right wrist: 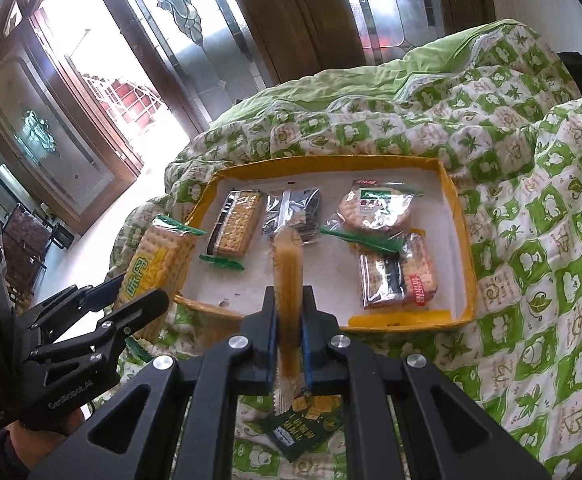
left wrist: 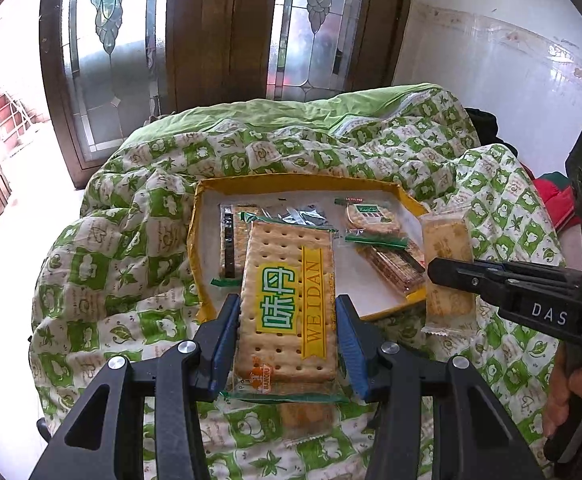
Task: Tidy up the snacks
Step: 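Lower both packs into the tray and open both tools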
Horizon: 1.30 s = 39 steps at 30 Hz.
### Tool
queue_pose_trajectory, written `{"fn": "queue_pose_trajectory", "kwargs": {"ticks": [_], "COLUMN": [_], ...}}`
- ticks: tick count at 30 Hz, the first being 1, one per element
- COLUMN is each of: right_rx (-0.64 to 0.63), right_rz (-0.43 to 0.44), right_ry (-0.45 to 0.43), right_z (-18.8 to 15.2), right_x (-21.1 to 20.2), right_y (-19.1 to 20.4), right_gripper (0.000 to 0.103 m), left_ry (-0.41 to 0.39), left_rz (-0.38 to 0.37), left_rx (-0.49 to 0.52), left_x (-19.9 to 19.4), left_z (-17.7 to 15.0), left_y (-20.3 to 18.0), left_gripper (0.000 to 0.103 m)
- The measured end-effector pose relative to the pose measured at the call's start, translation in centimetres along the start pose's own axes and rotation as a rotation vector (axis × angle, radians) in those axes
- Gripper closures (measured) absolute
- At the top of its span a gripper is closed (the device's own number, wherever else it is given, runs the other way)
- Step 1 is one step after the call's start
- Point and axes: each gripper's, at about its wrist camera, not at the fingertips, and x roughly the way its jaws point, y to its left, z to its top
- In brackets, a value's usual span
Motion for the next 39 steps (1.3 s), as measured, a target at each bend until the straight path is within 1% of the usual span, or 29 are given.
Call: {"fn": "queue_pose_trajectory", "kwargs": {"ticks": [6,10,14,16,19,22,28,32,39], "right_rx": [0.001,0.028,0.09,0.109,0.132,0.16,0.162,0.16,0.156], "right_rz": [0.0,0.028,0.07,0.086,0.103,0.122,0.121,0.115,0.111], "right_ry": [0.008,0.011,0.026,0.018,0.009,0.022,0.072,0.098,0.119], "right_z": [0.2,1.1,1.7,2.1,2.7,2.8,2.3,1.9,1.5], "right_x": [0.7,1.8,3.3,4.0,4.9,6.1,8.7,9.8,11.1], "right_y": [0.0,-0.6,-1.9,-2.3,-2.7,-2.9,-2.9,-3.0,-3.1], "right_gripper": [0.093,0.093,0.093,0.093,0.093,0.093,0.093,0.093,0.093], "left_ry": [0.014,0.022,0.025,0.026,0.04,0.06,0.095,0.096,0.101], "left_rz": [-0.006,0.0,-0.004,-0.007,-0.014,-0.027,-0.025,-0.034,-0.028], "left_rx": [-0.002,-0.021,-0.037,-0.042,-0.051,-0.062,-0.055,-0.076,-0.075], "left_x": [1.3,2.4,3.5,4.1,5.4,6.7,8.7,9.2,9.5], "left_z": [0.6,1.0,1.5,1.9,2.3,2.3,1.7,1.6,1.5], "left_y": [0.3,1.0,1.4,1.5,1.4,1.3,1.0,1.5,1.8], "left_gripper": [0.053,0.053,0.053,0.053,0.053,0.053,0.053,0.053,0.053]}}
